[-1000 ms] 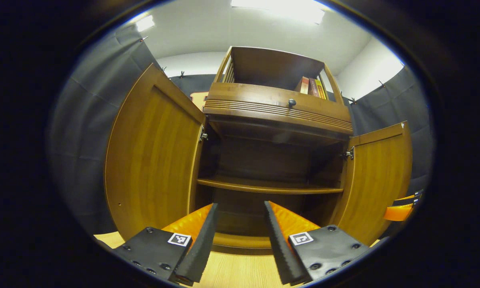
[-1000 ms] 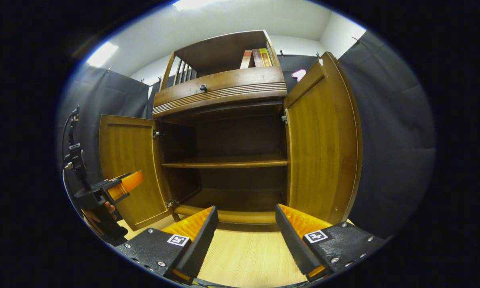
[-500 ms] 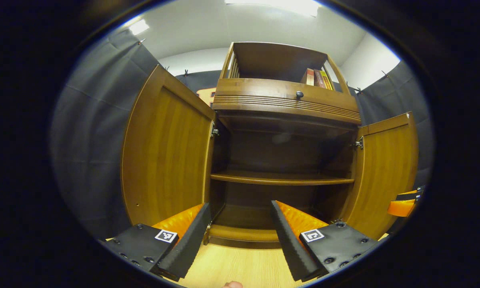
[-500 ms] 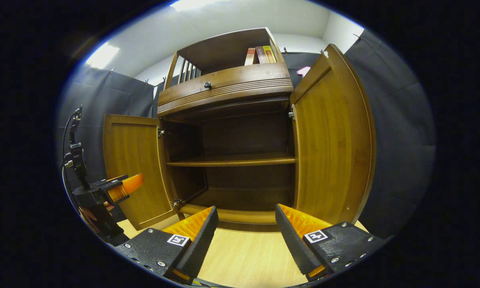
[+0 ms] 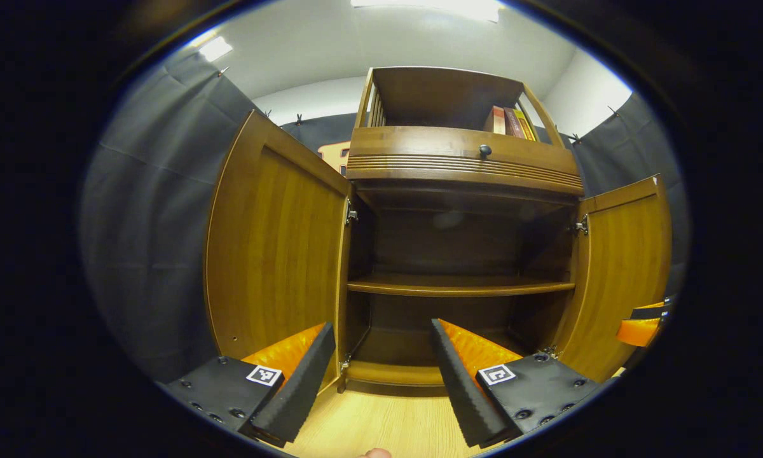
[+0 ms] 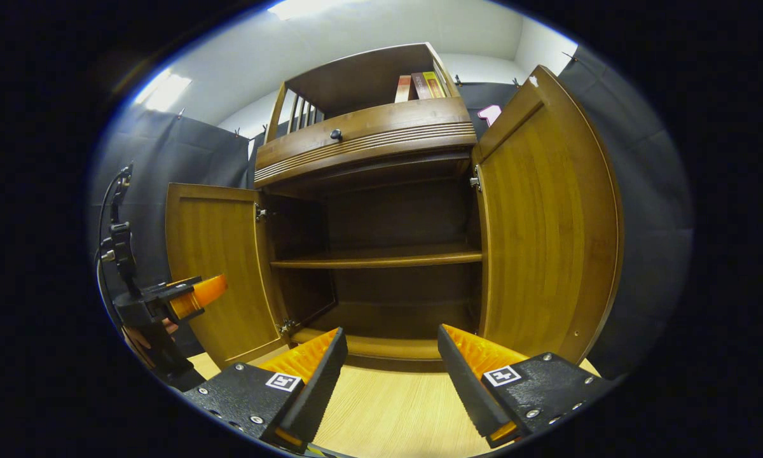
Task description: Open the right door of the double-door shoe cabinet with the right hand, and open the left door with the left hand.
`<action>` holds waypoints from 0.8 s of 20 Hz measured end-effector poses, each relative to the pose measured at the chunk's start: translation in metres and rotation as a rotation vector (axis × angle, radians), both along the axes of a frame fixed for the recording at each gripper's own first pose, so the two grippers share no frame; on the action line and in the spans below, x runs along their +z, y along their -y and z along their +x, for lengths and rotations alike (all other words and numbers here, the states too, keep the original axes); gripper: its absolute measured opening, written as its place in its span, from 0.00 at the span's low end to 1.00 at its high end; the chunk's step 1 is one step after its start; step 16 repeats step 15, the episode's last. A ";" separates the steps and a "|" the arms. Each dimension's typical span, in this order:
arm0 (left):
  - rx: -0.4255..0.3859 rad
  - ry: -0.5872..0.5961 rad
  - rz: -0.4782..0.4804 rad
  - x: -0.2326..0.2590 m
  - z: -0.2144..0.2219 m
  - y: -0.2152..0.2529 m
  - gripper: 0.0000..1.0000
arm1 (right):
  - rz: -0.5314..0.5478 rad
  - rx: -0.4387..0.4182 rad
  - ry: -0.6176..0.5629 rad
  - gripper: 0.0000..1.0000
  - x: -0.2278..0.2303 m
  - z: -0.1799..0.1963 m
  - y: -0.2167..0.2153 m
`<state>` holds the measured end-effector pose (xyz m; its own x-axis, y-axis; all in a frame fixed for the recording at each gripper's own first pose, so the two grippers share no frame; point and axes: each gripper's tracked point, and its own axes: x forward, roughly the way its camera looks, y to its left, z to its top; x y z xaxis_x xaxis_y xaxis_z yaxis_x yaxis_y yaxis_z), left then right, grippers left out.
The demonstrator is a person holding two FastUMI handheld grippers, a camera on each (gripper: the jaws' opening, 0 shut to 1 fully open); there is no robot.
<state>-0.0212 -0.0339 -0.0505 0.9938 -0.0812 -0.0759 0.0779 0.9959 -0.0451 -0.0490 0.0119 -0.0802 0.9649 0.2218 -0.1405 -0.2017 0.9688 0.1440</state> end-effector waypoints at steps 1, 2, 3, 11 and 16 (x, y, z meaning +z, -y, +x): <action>-0.005 0.001 0.000 0.002 0.000 0.000 0.95 | 0.004 -0.002 -0.002 1.00 -0.001 0.000 0.001; -0.005 0.006 0.003 0.004 0.001 -0.001 0.95 | 0.006 -0.008 -0.002 0.89 -0.001 0.002 0.002; -0.008 0.009 0.005 0.006 0.001 -0.002 0.95 | 0.006 -0.016 -0.001 0.89 -0.001 0.003 0.005; -0.012 0.013 -0.001 0.004 0.007 0.000 0.95 | 0.021 -0.033 0.012 1.00 0.004 0.011 0.008; -0.029 0.018 0.005 0.006 0.012 0.003 0.95 | 0.007 -0.043 0.016 1.00 0.004 0.012 0.008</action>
